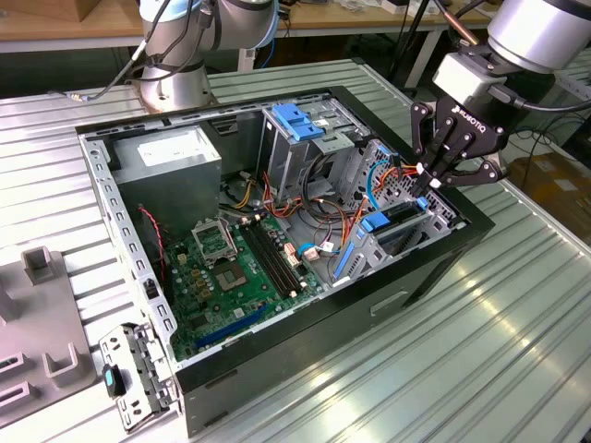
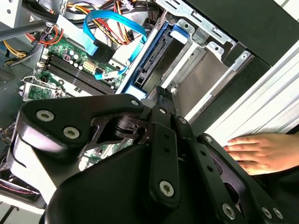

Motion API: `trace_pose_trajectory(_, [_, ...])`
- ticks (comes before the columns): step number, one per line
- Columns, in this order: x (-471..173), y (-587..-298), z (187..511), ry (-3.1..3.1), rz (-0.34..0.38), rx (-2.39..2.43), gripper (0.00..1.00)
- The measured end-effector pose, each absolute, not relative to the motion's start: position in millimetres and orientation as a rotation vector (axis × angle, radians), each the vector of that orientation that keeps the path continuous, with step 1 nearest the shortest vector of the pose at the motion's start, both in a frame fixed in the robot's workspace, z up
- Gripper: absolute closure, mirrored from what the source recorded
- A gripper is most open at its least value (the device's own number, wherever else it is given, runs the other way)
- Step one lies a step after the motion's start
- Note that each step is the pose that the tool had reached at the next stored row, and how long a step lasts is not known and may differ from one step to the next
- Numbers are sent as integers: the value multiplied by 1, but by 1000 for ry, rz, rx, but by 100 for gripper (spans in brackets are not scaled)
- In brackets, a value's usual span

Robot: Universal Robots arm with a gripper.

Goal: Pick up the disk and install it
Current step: 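Insert the first disk wire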

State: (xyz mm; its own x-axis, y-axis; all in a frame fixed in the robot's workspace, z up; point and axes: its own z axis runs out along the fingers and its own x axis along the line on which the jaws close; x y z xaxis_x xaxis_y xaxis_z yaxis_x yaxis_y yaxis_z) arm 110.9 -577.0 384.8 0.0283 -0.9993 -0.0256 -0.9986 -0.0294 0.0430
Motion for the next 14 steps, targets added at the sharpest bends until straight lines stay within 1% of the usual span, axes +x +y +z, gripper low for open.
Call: trace_pose_trajectory(14, [123,-577,385,-2082,-76,2332,89])
